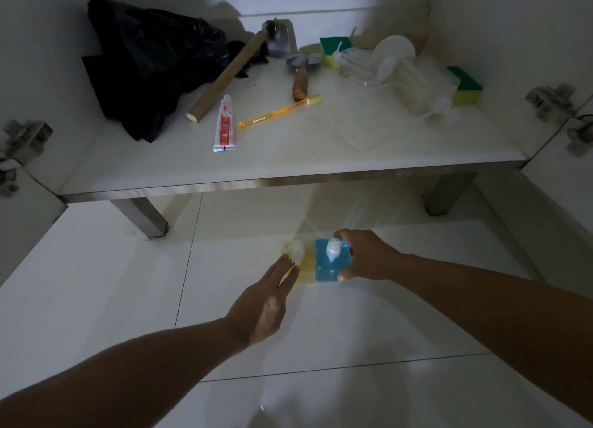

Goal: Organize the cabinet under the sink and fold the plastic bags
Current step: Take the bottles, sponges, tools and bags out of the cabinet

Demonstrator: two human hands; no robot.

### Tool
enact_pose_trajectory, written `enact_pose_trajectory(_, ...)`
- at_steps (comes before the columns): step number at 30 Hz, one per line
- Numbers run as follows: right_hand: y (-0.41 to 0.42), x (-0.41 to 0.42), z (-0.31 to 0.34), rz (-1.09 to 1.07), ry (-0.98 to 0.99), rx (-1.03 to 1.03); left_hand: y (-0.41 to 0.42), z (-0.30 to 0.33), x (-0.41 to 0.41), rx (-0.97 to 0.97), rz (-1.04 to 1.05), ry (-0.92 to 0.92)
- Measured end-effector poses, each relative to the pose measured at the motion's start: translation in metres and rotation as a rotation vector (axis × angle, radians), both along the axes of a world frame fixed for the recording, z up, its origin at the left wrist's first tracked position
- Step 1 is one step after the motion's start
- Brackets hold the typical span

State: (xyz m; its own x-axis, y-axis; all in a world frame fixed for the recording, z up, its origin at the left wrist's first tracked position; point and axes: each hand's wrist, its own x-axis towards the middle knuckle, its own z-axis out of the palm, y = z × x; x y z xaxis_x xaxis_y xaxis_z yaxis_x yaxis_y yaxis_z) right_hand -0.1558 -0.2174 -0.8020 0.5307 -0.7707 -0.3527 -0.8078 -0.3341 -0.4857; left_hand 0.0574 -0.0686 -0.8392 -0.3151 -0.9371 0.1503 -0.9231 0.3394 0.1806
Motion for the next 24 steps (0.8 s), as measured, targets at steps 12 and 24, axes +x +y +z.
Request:
enact_pose_trajectory(12, -0.021, 0.003, 0.094, 0.221, 0.378, -0.015, -0.034, 0.071, -0.014, -0.183, 0.084, 0.240)
enact_pose_trajectory(24, -0.113, -0.055, 0.270, -0.151, 0.093, -0.129, -0.201, 0.237, -0.064, -0.164, 0.228, 0.393)
